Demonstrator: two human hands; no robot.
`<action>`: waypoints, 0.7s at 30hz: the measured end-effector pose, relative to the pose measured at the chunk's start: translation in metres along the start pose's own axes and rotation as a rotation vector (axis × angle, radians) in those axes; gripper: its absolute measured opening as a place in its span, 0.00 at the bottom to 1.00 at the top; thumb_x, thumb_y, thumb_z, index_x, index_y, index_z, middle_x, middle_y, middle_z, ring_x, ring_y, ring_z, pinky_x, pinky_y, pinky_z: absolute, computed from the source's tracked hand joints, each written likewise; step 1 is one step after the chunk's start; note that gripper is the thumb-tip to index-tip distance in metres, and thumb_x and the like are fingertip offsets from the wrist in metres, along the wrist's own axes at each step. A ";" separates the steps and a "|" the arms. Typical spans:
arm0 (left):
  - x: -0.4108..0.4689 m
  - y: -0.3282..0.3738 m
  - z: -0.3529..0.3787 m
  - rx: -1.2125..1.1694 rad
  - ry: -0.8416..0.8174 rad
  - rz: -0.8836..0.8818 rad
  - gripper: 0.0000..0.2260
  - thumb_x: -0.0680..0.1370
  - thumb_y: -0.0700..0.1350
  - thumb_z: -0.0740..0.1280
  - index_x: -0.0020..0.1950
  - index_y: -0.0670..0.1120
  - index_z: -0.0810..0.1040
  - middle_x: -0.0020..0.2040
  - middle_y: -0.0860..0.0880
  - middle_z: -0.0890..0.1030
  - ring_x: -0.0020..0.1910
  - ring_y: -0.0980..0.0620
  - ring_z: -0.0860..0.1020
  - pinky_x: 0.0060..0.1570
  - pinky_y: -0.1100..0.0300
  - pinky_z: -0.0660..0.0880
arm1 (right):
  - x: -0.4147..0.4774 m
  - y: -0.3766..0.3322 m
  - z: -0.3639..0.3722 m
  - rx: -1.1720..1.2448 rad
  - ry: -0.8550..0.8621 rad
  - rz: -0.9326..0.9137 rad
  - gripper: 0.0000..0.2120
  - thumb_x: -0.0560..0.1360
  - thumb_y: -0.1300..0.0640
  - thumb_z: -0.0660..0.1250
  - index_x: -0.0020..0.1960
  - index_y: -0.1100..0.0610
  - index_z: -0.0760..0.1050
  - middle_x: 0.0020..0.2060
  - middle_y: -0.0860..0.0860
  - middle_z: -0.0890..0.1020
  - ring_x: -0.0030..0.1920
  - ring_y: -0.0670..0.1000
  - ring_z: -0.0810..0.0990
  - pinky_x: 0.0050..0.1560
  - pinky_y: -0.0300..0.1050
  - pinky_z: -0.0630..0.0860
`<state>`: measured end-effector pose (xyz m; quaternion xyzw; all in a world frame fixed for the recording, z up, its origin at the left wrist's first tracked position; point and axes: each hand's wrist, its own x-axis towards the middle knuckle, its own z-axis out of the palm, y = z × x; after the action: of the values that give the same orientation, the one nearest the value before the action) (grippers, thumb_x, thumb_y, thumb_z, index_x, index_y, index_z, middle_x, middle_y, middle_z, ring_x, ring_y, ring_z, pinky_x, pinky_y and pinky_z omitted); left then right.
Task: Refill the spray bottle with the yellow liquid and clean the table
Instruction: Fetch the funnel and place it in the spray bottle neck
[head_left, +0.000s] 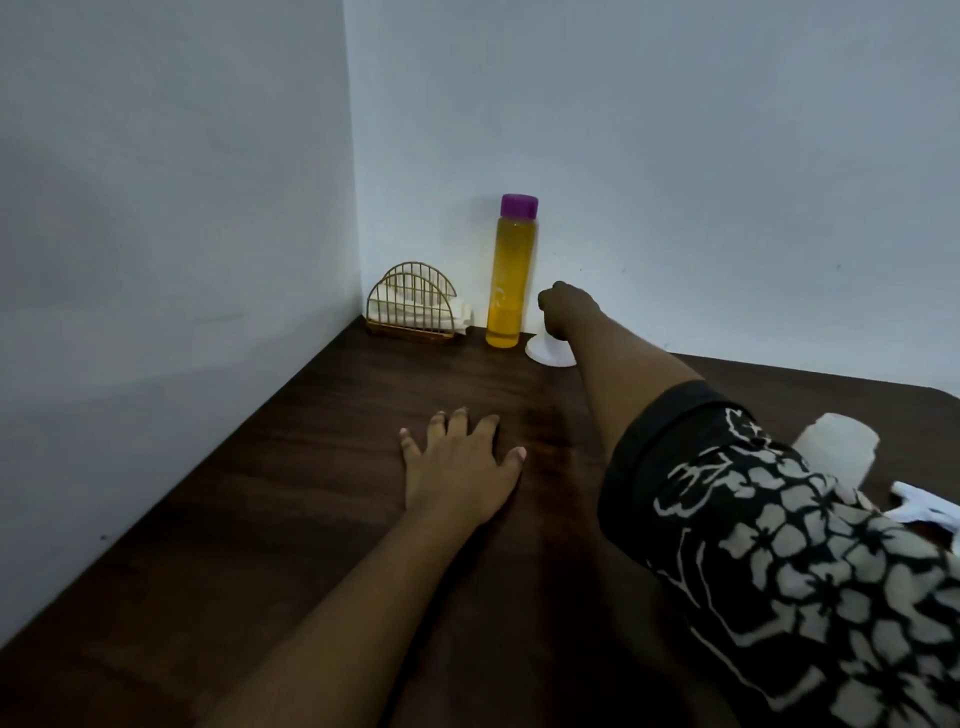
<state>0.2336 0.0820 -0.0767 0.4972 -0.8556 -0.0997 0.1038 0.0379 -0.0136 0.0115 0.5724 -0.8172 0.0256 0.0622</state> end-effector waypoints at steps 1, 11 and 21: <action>-0.001 0.000 0.000 0.002 -0.001 0.000 0.27 0.78 0.64 0.50 0.76 0.57 0.55 0.78 0.48 0.54 0.77 0.45 0.49 0.71 0.36 0.45 | -0.006 -0.001 -0.004 -0.018 -0.011 -0.013 0.15 0.75 0.67 0.60 0.61 0.65 0.72 0.60 0.60 0.73 0.58 0.59 0.75 0.55 0.48 0.74; -0.013 0.004 -0.019 -0.314 -0.005 -0.041 0.33 0.73 0.67 0.59 0.75 0.54 0.60 0.75 0.47 0.63 0.75 0.45 0.59 0.72 0.40 0.50 | -0.096 -0.038 -0.060 0.055 -0.132 -0.136 0.19 0.72 0.58 0.71 0.60 0.65 0.75 0.53 0.59 0.80 0.53 0.58 0.78 0.54 0.46 0.74; -0.076 0.051 -0.091 -1.823 0.156 0.194 0.44 0.60 0.64 0.75 0.70 0.47 0.68 0.64 0.42 0.75 0.57 0.44 0.79 0.49 0.47 0.80 | -0.250 0.003 -0.127 0.949 0.162 -0.185 0.10 0.69 0.61 0.73 0.47 0.56 0.76 0.39 0.48 0.77 0.39 0.47 0.76 0.46 0.44 0.79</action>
<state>0.2537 0.1671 0.0186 0.1543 -0.4746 -0.6925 0.5209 0.1285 0.2348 0.1051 0.6038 -0.6537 0.4340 -0.1403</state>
